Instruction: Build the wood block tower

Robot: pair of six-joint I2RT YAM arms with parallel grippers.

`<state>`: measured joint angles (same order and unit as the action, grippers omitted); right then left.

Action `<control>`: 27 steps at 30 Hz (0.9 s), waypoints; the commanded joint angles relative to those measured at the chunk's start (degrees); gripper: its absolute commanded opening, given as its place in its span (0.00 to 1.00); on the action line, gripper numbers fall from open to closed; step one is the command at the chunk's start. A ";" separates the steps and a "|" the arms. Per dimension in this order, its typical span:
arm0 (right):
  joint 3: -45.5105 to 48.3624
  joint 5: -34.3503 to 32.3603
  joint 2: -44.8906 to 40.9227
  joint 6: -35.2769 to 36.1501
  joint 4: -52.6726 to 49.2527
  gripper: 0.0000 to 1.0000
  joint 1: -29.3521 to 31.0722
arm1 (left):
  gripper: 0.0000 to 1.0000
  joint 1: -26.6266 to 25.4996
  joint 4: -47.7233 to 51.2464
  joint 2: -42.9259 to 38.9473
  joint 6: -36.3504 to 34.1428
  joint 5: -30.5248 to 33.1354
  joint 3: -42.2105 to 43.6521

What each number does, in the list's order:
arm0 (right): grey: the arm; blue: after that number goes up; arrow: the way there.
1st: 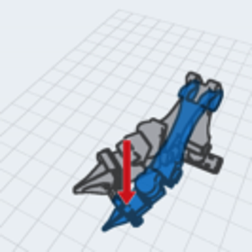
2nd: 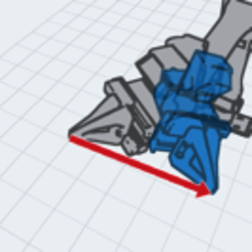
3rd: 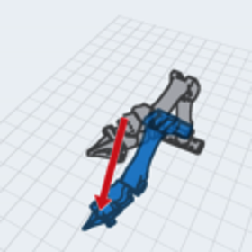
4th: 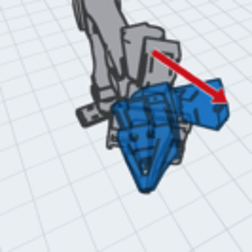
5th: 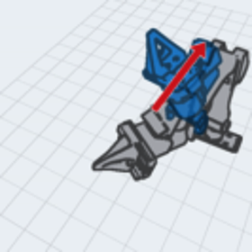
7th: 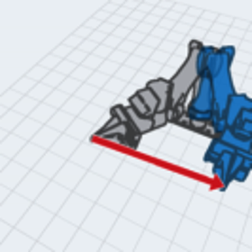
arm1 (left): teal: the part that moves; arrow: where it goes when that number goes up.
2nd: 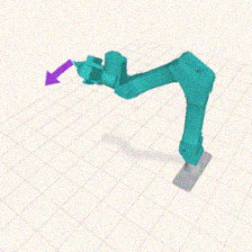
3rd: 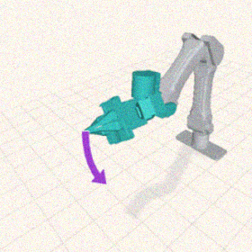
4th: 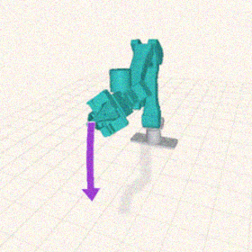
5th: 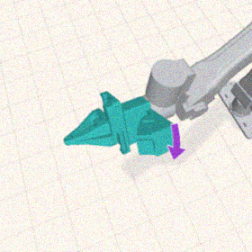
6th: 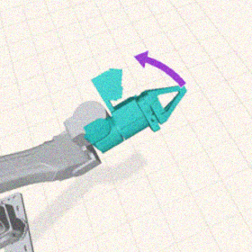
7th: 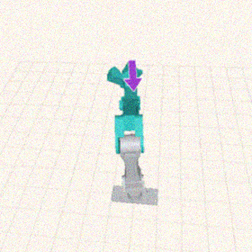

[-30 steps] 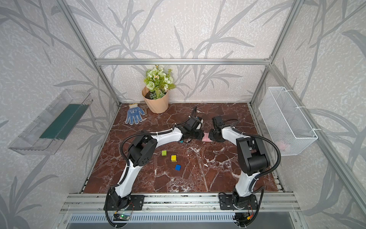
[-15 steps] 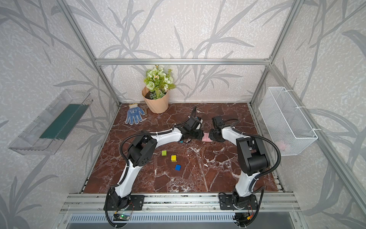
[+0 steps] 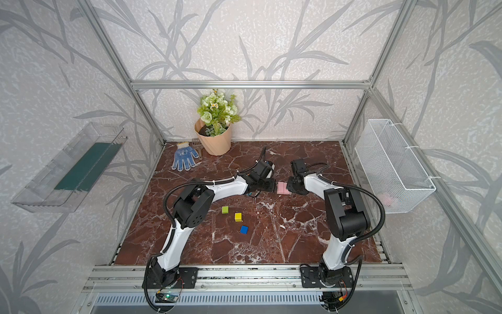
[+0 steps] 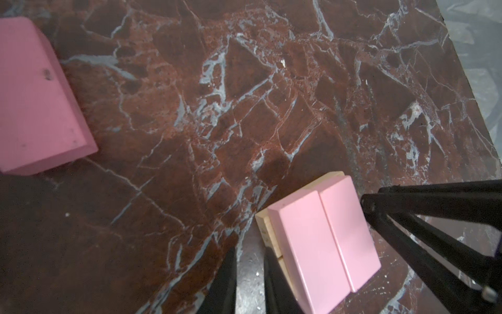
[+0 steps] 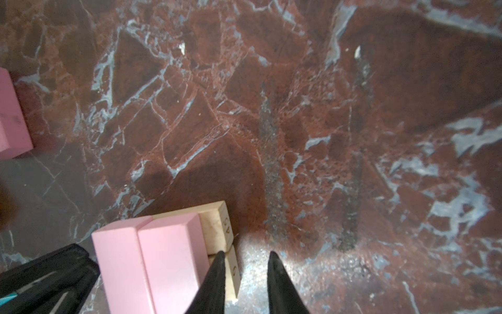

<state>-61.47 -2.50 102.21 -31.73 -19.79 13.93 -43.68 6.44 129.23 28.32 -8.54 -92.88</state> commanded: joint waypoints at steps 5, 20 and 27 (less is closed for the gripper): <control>-0.44 -0.22 -0.98 0.00 -0.89 0.28 -0.04 | 0.22 0.25 -0.26 -1.14 1.20 -0.70 -0.80; -0.62 0.56 -0.37 0.28 -0.72 0.28 -0.05 | 0.22 -0.27 -0.66 0.43 1.93 -3.26 -2.38; -0.40 0.57 -0.84 0.35 -0.60 0.28 -0.05 | 0.22 -0.72 -0.48 0.76 1.96 -3.69 -2.98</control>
<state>-61.47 -2.24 102.21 -31.68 -19.79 13.93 -44.01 6.00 129.29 29.63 -11.94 -93.73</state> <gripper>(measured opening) 0.277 0.220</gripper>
